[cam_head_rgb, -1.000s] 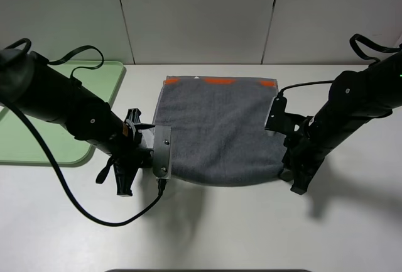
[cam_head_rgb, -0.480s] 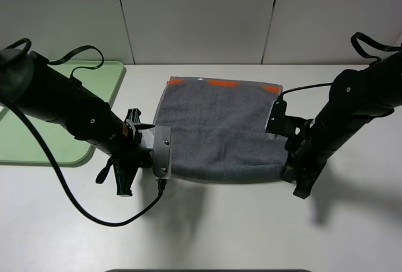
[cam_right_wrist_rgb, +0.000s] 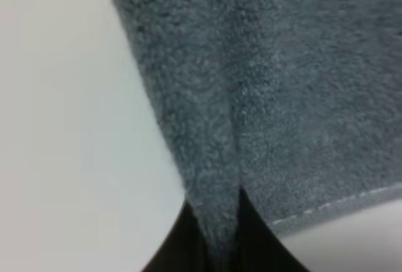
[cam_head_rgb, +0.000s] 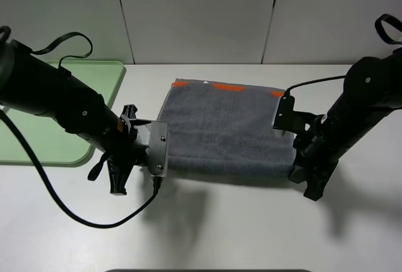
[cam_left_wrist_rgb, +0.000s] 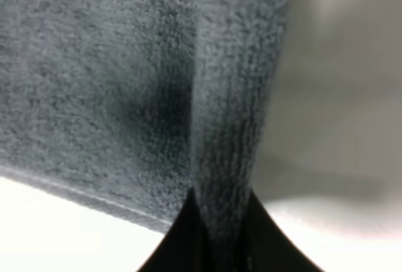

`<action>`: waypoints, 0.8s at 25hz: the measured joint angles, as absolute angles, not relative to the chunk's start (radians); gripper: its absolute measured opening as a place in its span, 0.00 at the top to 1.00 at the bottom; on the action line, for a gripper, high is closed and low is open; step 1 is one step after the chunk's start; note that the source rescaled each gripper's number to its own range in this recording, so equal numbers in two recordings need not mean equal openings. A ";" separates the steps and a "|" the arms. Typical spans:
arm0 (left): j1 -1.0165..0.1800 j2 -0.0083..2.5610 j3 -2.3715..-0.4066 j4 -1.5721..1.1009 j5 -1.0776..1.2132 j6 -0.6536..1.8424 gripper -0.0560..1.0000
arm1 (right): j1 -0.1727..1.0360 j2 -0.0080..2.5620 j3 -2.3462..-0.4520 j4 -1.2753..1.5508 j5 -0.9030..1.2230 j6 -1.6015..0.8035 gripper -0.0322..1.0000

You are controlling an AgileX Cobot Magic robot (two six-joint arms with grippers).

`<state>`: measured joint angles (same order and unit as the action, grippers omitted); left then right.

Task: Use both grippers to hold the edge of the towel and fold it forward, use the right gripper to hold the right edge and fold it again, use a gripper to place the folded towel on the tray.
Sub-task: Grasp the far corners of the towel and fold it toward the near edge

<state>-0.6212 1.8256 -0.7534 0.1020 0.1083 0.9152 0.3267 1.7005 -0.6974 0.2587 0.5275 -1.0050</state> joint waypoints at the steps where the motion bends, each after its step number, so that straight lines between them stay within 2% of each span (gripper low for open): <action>1: -0.621 1.808 -0.753 0.102 0.122 0.915 0.94 | 0.327 1.687 -0.697 0.256 0.532 -1.000 0.97; 13: -0.627 1.553 -0.753 0.099 0.314 0.910 0.95 | 0.327 1.517 -0.697 0.256 0.610 -0.932 0.97; 20: -0.713 1.469 -0.752 0.223 0.387 0.759 0.95 | 0.327 1.376 -0.697 0.249 0.679 -0.899 0.97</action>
<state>-0.7131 1.4689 -0.7522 0.2233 0.3875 0.7588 0.3267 1.3758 -0.6971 0.2485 0.6791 -0.8987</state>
